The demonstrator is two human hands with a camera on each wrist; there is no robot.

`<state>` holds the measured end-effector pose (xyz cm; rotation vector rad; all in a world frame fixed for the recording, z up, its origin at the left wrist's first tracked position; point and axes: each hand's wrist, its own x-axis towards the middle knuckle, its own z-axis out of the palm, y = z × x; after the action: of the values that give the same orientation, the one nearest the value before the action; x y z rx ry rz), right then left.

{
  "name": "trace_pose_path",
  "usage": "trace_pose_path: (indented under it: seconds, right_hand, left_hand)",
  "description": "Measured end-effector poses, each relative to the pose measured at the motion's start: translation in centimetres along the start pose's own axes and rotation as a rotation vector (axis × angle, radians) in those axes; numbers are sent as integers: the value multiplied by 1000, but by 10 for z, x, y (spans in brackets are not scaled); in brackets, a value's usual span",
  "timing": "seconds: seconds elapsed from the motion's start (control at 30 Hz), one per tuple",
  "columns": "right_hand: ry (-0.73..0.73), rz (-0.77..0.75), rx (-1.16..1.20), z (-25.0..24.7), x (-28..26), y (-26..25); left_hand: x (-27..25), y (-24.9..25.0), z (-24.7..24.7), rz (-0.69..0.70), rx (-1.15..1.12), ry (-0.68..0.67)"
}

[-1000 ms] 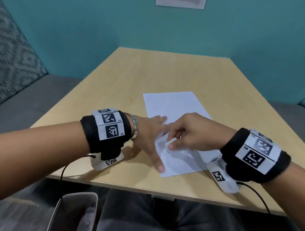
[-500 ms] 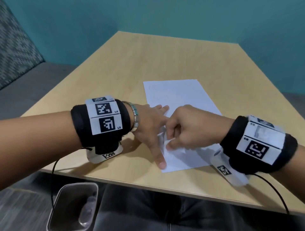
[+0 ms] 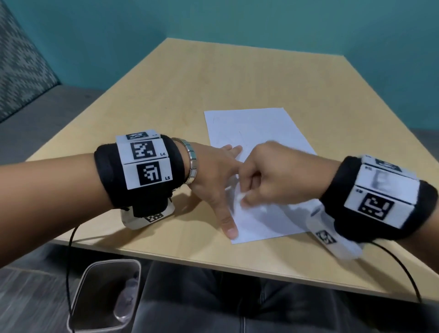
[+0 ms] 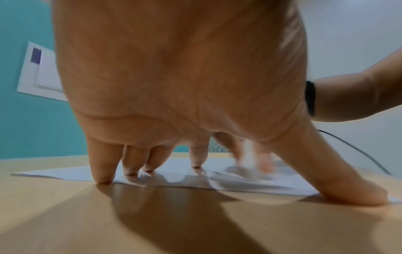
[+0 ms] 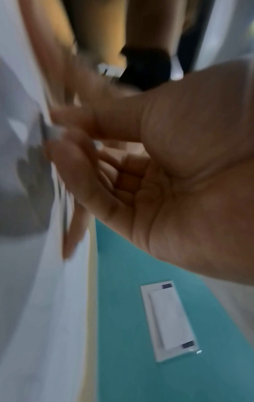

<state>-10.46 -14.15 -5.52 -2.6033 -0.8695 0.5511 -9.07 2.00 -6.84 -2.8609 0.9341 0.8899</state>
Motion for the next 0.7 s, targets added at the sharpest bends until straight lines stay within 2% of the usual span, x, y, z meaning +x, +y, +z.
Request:
trace_pose_path:
  seconds: [0.07, 0.1, 0.17, 0.23, 0.33, 0.37, 0.43, 0.5, 0.6, 0.63, 0.7]
  right_hand:
    - [-105, -42, 29, 7, -7, -5]
    - [-83, -27, 27, 5, -6, -1]
    - [49, 26, -9, -3, -1, 10]
    - [81, 21, 0, -3, -1, 11]
    - [-73, -57, 34, 8, -12, 0]
    - [-63, -29, 38, 5, -11, 2]
    - [47, 48, 4, -3, -5, 13]
    - [83, 47, -13, -3, -2, 12]
    - [-53, -8, 31, 9, -10, -2]
    - [-45, 14, 36, 8, -10, 1]
    - [86, 83, -8, -2, -5, 14]
  left_hand:
    - [0, 1, -3, -34, -12, -39]
    - [0, 2, -2, -36, -14, -40]
    - [2, 0, -2, -28, -7, -13]
    - [2, 1, -2, -31, 3, -18]
    - [-1, 3, -5, -70, -25, -56]
    - [-1, 3, -4, -68, -16, -54]
    - [-1, 2, -3, -60, 9, -34]
    - [-1, 3, -3, -48, -5, -34]
    - [-1, 5, -4, -53, -4, -65]
    - [-1, 7, -5, -67, 12, -69]
    - [-1, 9, -7, -91, 33, -56]
